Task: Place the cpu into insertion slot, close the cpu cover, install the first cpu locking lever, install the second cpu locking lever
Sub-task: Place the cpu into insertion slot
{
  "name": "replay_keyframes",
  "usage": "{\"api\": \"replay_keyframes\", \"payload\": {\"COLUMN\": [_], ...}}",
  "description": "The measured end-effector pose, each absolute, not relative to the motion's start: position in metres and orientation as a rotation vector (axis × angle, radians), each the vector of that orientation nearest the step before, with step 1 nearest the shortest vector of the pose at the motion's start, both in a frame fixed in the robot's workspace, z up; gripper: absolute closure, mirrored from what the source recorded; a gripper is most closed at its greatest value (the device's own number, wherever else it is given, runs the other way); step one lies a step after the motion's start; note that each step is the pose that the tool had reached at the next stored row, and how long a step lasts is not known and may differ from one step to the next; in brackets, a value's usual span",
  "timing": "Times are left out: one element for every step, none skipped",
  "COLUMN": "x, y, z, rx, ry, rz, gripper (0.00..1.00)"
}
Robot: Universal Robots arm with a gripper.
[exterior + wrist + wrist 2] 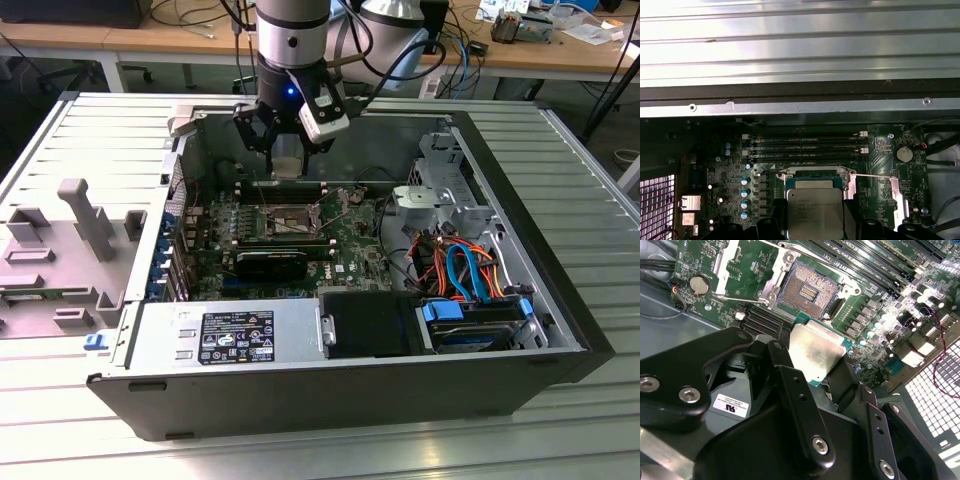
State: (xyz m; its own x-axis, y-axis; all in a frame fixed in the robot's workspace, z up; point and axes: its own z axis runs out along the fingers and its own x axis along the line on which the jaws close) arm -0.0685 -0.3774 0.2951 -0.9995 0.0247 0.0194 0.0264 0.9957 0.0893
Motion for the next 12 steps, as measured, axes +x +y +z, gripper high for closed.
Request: {"api": "replay_keyframes", "payload": {"x": [-0.0685, -0.0685, -0.0685, -0.0685, -0.0685, -0.0685, -0.0685, -0.0685, -0.0685, -0.0685, -0.0685, -0.0685], "y": [-0.3774, -0.3774, -0.3774, -0.3774, -0.3774, -0.3774, -0.3774, -0.3774, -0.3774, -0.3774, -0.3774, -0.3774], "z": [0.2950, 0.2949, 0.2947, 0.2945, 0.2944, 0.2943, 0.2941, 0.2940, 0.2938, 0.2936, 0.2935, 0.2934], "rx": [-0.040, -0.040, -0.040, -0.040, -0.040, -0.040, -0.040, -0.040, -0.040, -0.040, -0.040, -0.040], "ry": [-3.120, -3.120, -3.120, -3.120, -3.120, -3.120, -3.120, -3.120, -3.120, -3.120, -3.120, -3.120], "rz": [-0.140, -0.140, -0.140, -0.140, -0.140, -0.140, -0.140, -0.140, -0.140, -0.140, -0.140, -0.140], "gripper": [0.45, 0.45, 0.45, 0.45, 0.45, 0.45, 0.45, 0.45, 0.45, 0.45, 0.45, 0.45]}}
